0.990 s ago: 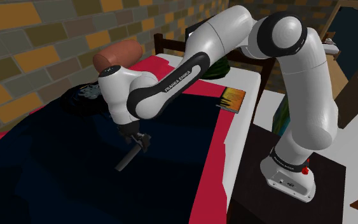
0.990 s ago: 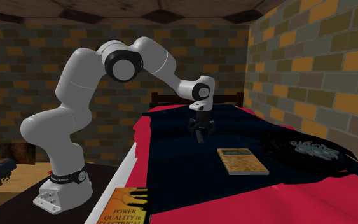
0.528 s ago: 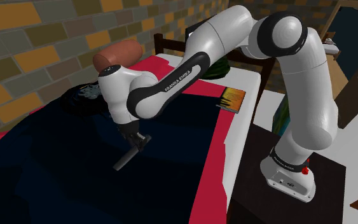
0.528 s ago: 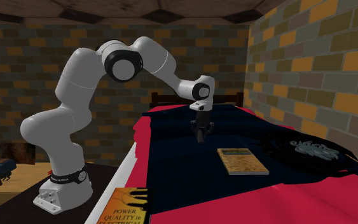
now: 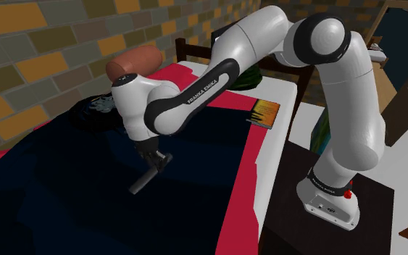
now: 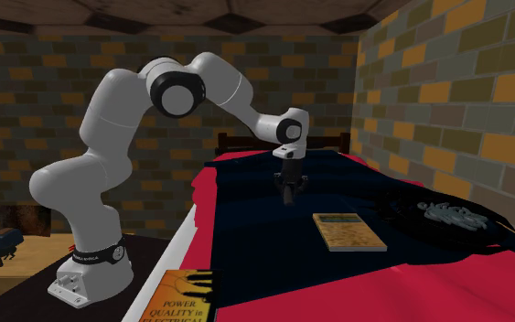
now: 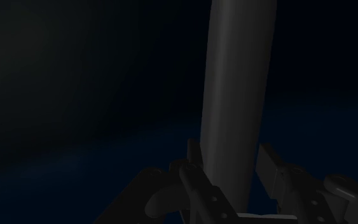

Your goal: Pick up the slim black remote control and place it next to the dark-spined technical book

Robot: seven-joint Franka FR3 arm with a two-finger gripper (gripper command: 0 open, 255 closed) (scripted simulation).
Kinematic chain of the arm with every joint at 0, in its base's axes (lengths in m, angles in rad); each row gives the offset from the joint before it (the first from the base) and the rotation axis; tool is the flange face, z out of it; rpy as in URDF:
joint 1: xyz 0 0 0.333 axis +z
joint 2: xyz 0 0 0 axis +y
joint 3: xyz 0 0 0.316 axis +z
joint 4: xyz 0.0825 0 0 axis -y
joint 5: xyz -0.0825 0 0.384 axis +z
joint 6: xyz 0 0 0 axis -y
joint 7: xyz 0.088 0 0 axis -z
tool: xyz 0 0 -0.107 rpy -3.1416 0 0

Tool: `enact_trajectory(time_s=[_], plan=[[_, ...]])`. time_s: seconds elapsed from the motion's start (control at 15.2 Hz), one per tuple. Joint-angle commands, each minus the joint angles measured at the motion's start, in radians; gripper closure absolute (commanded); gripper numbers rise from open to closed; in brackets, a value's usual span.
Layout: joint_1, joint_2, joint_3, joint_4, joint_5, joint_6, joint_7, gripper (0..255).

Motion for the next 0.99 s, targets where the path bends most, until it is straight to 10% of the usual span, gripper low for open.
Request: enact_trajectory(time_s=[0.0, 0.92], plan=[[-0.004, -0.010, 0.006, 0.004, 0.008, -0.014, -0.004, 255], [-0.025, -0.089, 0.050, 0.088, 0.072, -0.159, -0.039, 255]])
